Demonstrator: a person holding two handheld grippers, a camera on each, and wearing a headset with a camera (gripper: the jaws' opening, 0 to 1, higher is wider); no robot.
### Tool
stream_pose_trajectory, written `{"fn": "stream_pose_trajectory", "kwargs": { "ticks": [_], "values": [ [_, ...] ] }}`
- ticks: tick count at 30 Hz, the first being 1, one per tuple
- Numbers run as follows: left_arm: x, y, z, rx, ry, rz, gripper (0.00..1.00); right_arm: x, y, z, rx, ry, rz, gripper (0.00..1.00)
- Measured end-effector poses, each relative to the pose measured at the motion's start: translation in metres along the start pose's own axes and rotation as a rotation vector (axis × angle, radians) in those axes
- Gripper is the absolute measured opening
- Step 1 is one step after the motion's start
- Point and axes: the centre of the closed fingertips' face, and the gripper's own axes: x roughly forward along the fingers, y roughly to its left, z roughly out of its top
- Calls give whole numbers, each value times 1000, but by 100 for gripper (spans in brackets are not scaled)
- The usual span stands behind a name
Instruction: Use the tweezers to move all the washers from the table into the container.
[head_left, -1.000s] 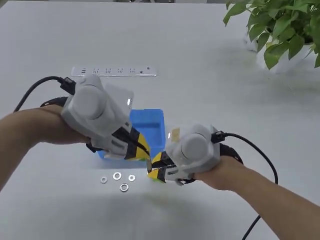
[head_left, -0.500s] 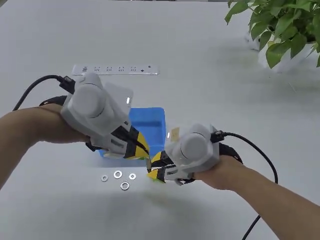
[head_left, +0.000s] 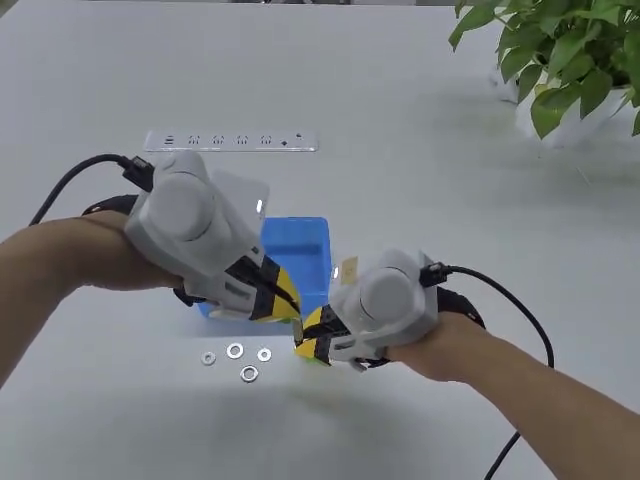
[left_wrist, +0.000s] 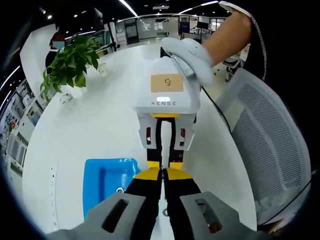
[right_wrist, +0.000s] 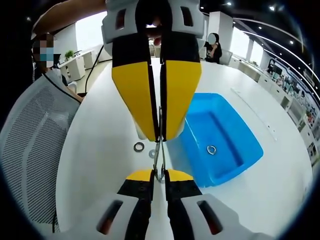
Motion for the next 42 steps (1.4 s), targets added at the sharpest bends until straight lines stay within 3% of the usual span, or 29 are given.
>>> {"fn": "stream_pose_trajectory", "kwargs": {
  "ticks": [21, 42],
  "values": [
    [-3, -2, 4, -13, -5, 1, 6, -4, 1, 2, -12, 7, 2, 10],
    [-28, -6, 14, -17, -10, 38, 6, -18, 5, 25, -52, -2, -3, 10]
  ]
}}
